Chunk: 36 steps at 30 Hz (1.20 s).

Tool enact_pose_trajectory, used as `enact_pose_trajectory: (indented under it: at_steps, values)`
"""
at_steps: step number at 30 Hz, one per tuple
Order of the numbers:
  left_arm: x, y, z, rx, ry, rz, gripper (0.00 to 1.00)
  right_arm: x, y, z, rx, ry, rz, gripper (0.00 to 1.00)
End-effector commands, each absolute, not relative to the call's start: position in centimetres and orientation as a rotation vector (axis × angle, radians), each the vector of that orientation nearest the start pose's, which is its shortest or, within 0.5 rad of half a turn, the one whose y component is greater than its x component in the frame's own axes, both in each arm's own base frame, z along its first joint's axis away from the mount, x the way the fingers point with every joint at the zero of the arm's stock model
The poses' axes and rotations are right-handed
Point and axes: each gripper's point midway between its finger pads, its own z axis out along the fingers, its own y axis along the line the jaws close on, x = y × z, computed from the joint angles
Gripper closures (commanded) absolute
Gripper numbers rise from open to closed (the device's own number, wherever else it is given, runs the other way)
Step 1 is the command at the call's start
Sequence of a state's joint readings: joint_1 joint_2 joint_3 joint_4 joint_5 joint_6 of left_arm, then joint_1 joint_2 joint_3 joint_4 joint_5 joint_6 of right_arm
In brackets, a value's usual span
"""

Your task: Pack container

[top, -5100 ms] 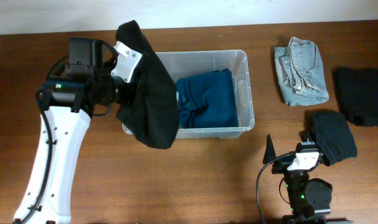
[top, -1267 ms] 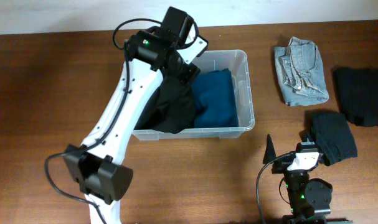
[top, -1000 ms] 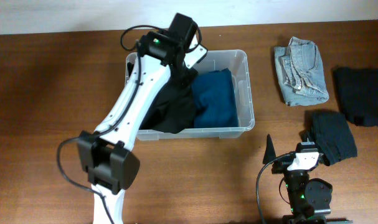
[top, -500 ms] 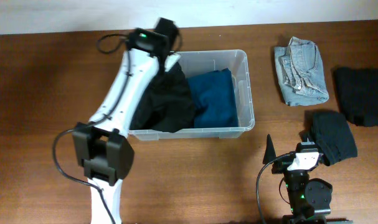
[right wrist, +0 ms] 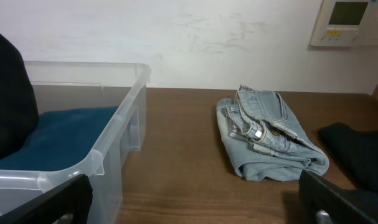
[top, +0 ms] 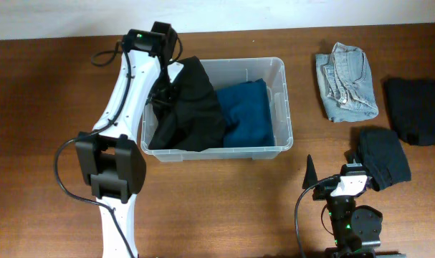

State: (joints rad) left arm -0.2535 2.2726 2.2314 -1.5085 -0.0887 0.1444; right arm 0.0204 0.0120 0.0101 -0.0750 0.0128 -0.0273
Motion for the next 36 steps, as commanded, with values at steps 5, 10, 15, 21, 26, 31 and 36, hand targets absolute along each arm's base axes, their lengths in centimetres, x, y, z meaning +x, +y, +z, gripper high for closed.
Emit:
enact_pose_trajectory:
  at_steps: [5, 10, 15, 21, 26, 31, 36]
  values:
    - [45.4, -11.3, 18.7, 0.488, 2.88, 0.109, 0.99, 24.6, 0.5, 15.5, -0.035, 1.65, -0.008, 0.02]
    - [45.4, -11.8, 23.7, 0.452, 2.771, 0.068, 0.99, 24.6, 0.5, 15.5, -0.035, 1.65, -0.008, 0.02]
    - [44.2, -15.4, 25.1, 0.526, 2.734, -0.127, 0.99, 24.6, 0.5, 15.5, -0.035, 1.65, -0.008, 0.02]
    - [43.7, -17.9, 21.8, 0.61, 2.806, -0.144, 0.99, 24.6, 0.5, 15.5, -0.035, 1.65, -0.008, 0.02]
    - [43.6, -19.0, 17.7, 0.68, 2.894, -0.126, 0.99, 24.6, 0.5, 15.5, -0.035, 1.65, -0.008, 0.02]
    - [43.7, -18.7, 13.5, 0.69, 3.002, -0.102, 0.99, 24.6, 0.5, 15.5, -0.035, 1.65, -0.008, 0.02]
    - [44.2, -17.2, 11.5, 0.684, 3.038, 0.027, 0.99, 24.6, 0.5, 15.5, -0.035, 1.65, -0.008, 0.02]
